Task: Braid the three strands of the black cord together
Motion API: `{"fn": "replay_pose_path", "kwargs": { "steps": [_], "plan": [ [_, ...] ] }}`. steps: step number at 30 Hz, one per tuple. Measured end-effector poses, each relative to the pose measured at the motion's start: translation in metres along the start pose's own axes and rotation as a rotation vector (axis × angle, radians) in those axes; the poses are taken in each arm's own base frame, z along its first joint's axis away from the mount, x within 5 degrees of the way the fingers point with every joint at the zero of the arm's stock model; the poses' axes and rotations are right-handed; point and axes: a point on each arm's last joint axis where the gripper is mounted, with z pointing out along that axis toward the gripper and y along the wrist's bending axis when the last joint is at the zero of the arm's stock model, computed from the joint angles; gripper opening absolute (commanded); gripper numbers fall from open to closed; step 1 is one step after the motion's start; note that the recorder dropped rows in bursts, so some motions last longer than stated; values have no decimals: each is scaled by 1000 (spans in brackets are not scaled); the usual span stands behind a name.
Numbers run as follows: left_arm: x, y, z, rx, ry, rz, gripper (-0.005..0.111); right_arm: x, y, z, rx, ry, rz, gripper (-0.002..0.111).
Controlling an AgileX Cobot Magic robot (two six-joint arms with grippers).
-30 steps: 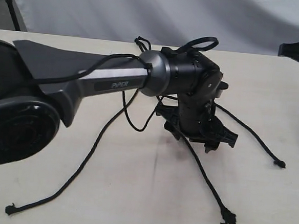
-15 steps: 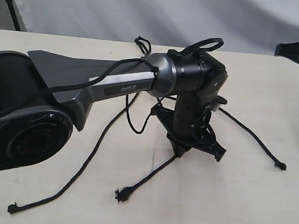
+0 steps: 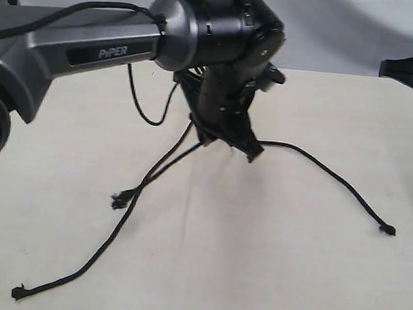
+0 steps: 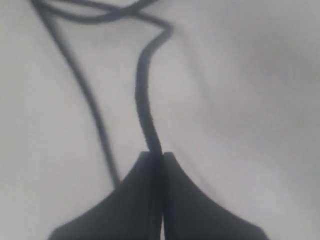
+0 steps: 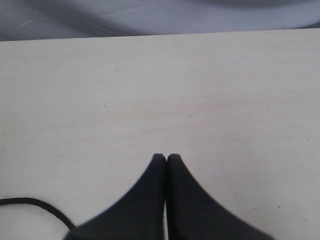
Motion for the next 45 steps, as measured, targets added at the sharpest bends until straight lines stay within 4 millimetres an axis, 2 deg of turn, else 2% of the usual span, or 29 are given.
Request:
{"fn": "replay_pose_path", "kwargs": {
  "steps": [6,9,11,14,17,20,23,26,29,31,36,40,45],
  "plan": [
    [40,62,49,-160,196,-107,1,0,0,0,-1,-1,0,-1],
    [63,84,74,-179,264,-143,1,0,0,0,-1,-1,0,-1],
    [74,87,87,-167,282,-147,1,0,0,0,-5,-5,0,-1],
    [85,79,99,-115,294,-158,1,-1,1,0,-16,-15,0,-1],
    [86,66,96,-45,266,-141,1,-2,2,0,-21,-20,0,-1],
    [86,43,89,60,258,-113,1,-2,2,0,-22,-22,0,-1],
    [81,6,77,175,231,-52,1,-2,2,0,-22,-22,0,-1],
    [76,-31,63,213,169,54,1,-2,2,0,-23,-23,0,-1],
    [72,-44,53,187,86,71,1,-2,2,0,-23,-23,0,-1],
    [72,-38,44,145,69,31,1,-2,2,0,-23,-23,0,-1],
    [75,10,18,7,56,-130,1,0,2,0,-27,-20,-1,-1],
    [83,44,22,-36,109,-222,1,1,3,1,-33,-22,-2,-1],
    [96,57,36,-42,160,-257,1,1,3,1,-37,-26,-2,-1]
  ]
}}
